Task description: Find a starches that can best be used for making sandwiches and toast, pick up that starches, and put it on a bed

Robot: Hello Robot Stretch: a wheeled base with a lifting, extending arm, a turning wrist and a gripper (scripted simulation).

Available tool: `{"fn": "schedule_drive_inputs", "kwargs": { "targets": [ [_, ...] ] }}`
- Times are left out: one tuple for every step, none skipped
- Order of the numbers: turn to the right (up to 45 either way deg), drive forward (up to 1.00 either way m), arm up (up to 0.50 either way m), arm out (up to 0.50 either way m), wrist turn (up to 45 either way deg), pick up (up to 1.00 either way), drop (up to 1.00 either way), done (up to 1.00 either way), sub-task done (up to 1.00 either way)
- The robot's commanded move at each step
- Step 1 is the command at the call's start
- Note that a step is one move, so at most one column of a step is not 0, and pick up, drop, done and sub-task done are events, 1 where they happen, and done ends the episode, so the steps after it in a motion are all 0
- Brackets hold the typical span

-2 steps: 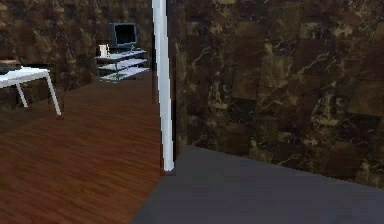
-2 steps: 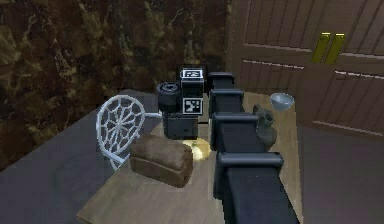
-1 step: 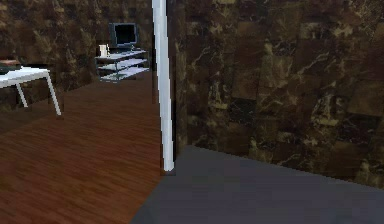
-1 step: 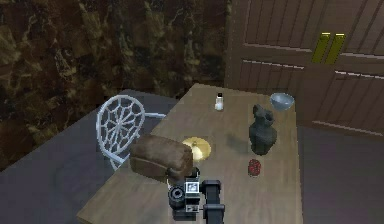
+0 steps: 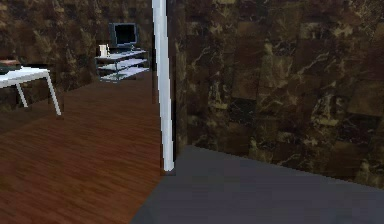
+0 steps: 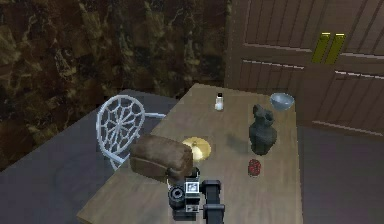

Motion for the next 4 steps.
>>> {"fn": "schedule_drive_inputs", "kwargs": {
  "targets": [
    [0.0, 0.0, 0.1, 0.0, 0.0, 0.0, 0.0, 0.0, 0.0],
    [0.0, 0.0, 0.18, 0.0, 0.0, 0.0, 0.0, 0.0, 0.0],
    [0.0, 0.0, 0.0, 0.0, -45.0, 0.0, 0.0, 0.0, 0.0],
    [0.0, 0.0, 0.0, 0.0, -45.0, 0.0, 0.0, 0.0, 0.0]
  ]
}}
